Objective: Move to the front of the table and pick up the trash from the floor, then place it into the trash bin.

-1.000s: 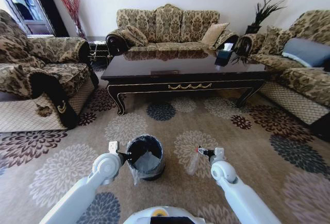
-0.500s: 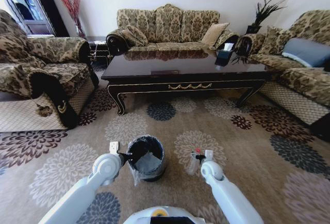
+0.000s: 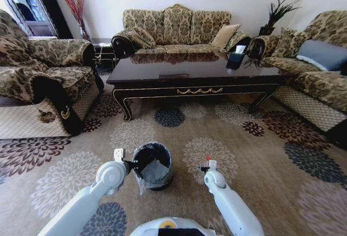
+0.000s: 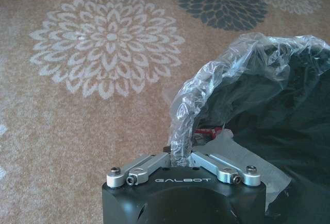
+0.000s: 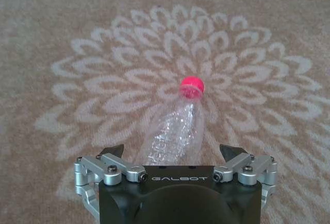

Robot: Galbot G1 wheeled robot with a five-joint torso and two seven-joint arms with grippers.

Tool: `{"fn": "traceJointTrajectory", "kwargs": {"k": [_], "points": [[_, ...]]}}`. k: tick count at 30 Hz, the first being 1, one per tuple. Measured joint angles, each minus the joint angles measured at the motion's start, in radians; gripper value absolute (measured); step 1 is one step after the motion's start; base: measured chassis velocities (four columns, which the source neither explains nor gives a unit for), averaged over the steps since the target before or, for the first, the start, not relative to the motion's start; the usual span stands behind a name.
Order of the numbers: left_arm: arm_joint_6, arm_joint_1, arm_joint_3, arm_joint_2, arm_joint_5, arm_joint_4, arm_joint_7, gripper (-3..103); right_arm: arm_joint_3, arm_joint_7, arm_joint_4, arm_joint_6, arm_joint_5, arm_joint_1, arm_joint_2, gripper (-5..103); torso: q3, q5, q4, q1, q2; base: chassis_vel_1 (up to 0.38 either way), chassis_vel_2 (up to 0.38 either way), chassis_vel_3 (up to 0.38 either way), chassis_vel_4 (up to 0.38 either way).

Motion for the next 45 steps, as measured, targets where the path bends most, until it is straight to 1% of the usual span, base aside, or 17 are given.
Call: {"fn": "traceJointTrajectory", "kwargs": {"k": [3, 6, 7, 9, 10, 12, 13, 15, 16, 18, 19, 20, 22, 28, 36, 41, 45], "points": [[0.0, 0.0, 0.001, 0.0, -0.001, 0.001, -0.001, 0, 0.009, 0.007, -0.022, 0.0, -0.007, 0.009, 0.013, 103, 0.0, 0.0002, 0.0002, 0.0, 0.0, 0.0, 0.0, 0.0, 0.0], [0.0, 0.0, 0.001, 0.0, -0.001, 0.001, -0.001, 0, 0.012, 0.009, -0.028, -0.001, -0.008, 0.01, 0.014, 94, 0.0, 0.0001, 0.0002, 0.0, 0.0, 0.0, 0.0, 0.0, 0.0], [0.0, 0.0, 0.001, 0.0, 0.0, 0.002, -0.001, 0, 0.013, 0.008, -0.028, -0.002, -0.008, 0.009, 0.014, 94, 0.0, 0.0001, 0.0002, 0.0, 0.0, 0.0, 0.0, 0.0, 0.0], [0.0, 0.0, 0.001, 0.0, 0.0, 0.002, -0.002, 0, 0.019, 0.007, -0.028, -0.004, -0.008, 0.007, 0.014, 84, 0.0, 0.0001, 0.0001, 0.0, 0.0, 0.0, 0.0, 0.0, 0.0], [0.0, 0.0, 0.001, 0.0, 0.0, 0.002, -0.002, 0, 0.019, 0.007, -0.028, -0.004, -0.008, 0.007, 0.014, 84, 0.0, 0.0001, 0.0001, 0.0, 0.0, 0.0, 0.0, 0.0, 0.0], [-0.001, -0.003, 0.001, 0.001, -0.001, 0.002, -0.002, 0, 0.024, 0.004, -0.029, -0.005, -0.009, 0.004, 0.014, 73, 0.0, 0.0001, 0.0002, 0.0, 0.0, 0.0, 0.0, 0.0, 0.0], [-0.001, -0.004, 0.001, 0.001, -0.001, 0.002, -0.002, 0, 0.025, 0.002, -0.03, -0.005, -0.009, 0.002, 0.013, 73, 0.0, 0.0001, 0.0002, 0.0, 0.0, 0.0, 0.0, 0.0, 0.0], [-0.002, -0.005, 0.001, 0.0, -0.001, 0.002, -0.002, 0, 0.028, -0.004, -0.03, -0.005, -0.012, -0.004, 0.01, 62, 0.0, 0.0001, 0.0002, 0.0, 0.0, 0.0, 0.0, 0.0, 0.0], [-0.002, -0.005, 0.001, 0.0, -0.001, 0.002, -0.002, 0, 0.028, -0.004, -0.03, -0.005, -0.012, -0.004, 0.01, 62, 0.0, 0.0001, 0.0002, 0.0, 0.0, 0.0, 0.0, 0.0, 0.0], [-0.002, -0.002, 0.002, -0.004, -0.001, 0.001, -0.002, 0, 0.032, -0.005, -0.028, -0.005, -0.016, -0.01, 0.008, 51, 0.0, 0.0, 0.0001, 0.0, 0.0, 0.0, 0.0, 0.0, 0.0], [-0.002, 0.0, 0.003, -0.004, -0.001, 0.001, -0.002, 0, 0.034, -0.005, -0.027, -0.005, -0.017, -0.012, 0.007, 51, 0.0, 0.0, 0.0001, 0.0, 0.0, 0.0, 0.0, 0.0, 0.0], [-0.002, 0.002, 0.003, -0.005, 0.0, 0.001, -0.002, 0, 0.035, -0.005, -0.022, -0.004, -0.018, -0.017, 0.006, 40, 0.0, 0.0, 0.0002, 0.0, 0.0, 0.0, 0.0, 0.0, 0.0], [-0.002, 0.002, 0.004, -0.005, 0.001, 0.001, -0.002, 0, 0.036, -0.005, -0.018, -0.004, -0.019, -0.02, 0.005, 40, 0.0, 0.0, 0.0002, 0.0, 0.0, 0.0, 0.0, 0.0, 0.0], [-0.002, -0.003, 0.006, -0.008, 0.001, -0.005, -0.004, 0, 0.044, -0.007, -0.005, -0.004, -0.016, -0.032, -0.008, 25, 0.0, 0.0002, 0.0001, 0.0, 0.0, 0.0, 0.0, 0.0, 0.0], [-0.002, 0.006, 0.008, -0.017, 0.005, -0.012, -0.008, 0, 0.051, -0.002, 0.019, -0.005, -0.008, -0.042, -0.025, 24, 0.0, 0.0003, 0.0001, 0.0, 0.0, 0.0, 0.0, 0.0, 0.0], [-0.002, 0.003, 0.015, -0.019, 0.008, -0.015, -0.008, 0, 0.075, 0.01, 0.089, -0.004, 0.011, -0.081, -0.045, 24, 0.0, 0.0004, 0.0002, 0.0, 0.0, 0.0, 0.0, 0.0, 0.0], [-0.001, -0.02, 0.036, -0.038, 0.009, -0.005, -0.013, 0, 0.115, 0.008, 0.239, 0.014, 0.056, -0.15, -0.115, 24, 0.0, -0.0001, -0.0003, 0.0, 0.0, 0.0, 0.0, 0.0, 0.0]]}}
